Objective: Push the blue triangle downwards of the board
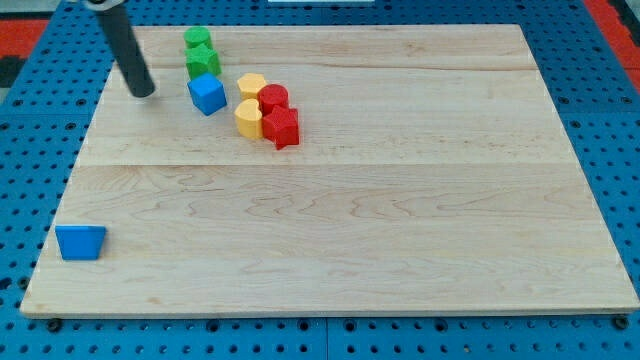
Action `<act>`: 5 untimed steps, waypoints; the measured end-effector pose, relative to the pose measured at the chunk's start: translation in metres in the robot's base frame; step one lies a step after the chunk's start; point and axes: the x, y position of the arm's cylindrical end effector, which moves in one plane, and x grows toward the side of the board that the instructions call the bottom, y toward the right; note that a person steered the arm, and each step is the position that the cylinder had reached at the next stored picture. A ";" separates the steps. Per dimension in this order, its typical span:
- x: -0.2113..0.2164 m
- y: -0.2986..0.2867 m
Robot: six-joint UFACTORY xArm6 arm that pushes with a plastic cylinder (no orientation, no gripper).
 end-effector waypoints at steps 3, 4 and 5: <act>-0.001 0.035; 0.035 -0.048; 0.110 -0.074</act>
